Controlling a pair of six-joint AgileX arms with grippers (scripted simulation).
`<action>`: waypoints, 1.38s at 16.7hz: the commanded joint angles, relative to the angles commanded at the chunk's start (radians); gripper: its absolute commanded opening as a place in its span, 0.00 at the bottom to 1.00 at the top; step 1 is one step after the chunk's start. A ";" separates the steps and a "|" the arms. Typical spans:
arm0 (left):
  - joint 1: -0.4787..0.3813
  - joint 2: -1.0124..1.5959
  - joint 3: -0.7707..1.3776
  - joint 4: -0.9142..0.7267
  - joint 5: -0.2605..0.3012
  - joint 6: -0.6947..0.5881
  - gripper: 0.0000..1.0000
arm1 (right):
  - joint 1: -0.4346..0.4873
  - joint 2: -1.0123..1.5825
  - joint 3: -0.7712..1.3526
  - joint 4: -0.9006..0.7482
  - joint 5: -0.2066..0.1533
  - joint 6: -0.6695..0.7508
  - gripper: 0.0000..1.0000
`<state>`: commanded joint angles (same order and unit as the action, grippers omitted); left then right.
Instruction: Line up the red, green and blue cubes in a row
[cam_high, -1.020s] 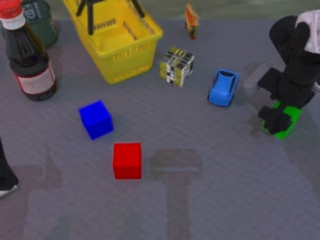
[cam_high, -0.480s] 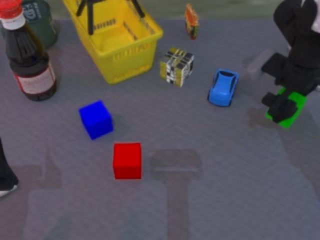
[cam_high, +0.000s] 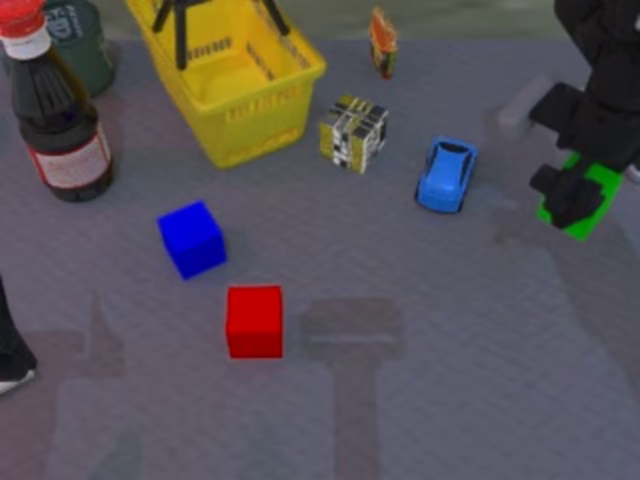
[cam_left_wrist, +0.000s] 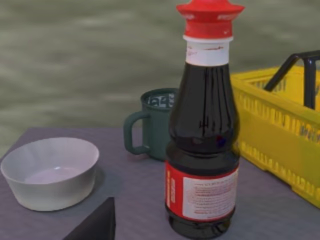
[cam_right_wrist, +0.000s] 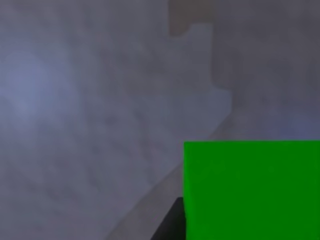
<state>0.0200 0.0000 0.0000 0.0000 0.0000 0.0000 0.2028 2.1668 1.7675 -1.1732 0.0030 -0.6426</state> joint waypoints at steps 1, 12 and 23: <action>0.000 0.000 0.000 0.000 0.000 0.000 1.00 | 0.013 0.002 0.006 -0.003 0.000 -0.004 0.00; 0.000 0.000 0.000 0.000 0.000 0.000 1.00 | 0.516 0.046 0.145 -0.106 -0.004 -0.123 0.00; 0.000 0.000 0.000 0.000 0.000 0.000 1.00 | 0.562 0.062 0.064 0.006 -0.002 -0.131 0.00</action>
<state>0.0200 0.0000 0.0000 0.0000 0.0000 0.0000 0.7652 2.2287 1.8318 -1.1667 0.0014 -0.7732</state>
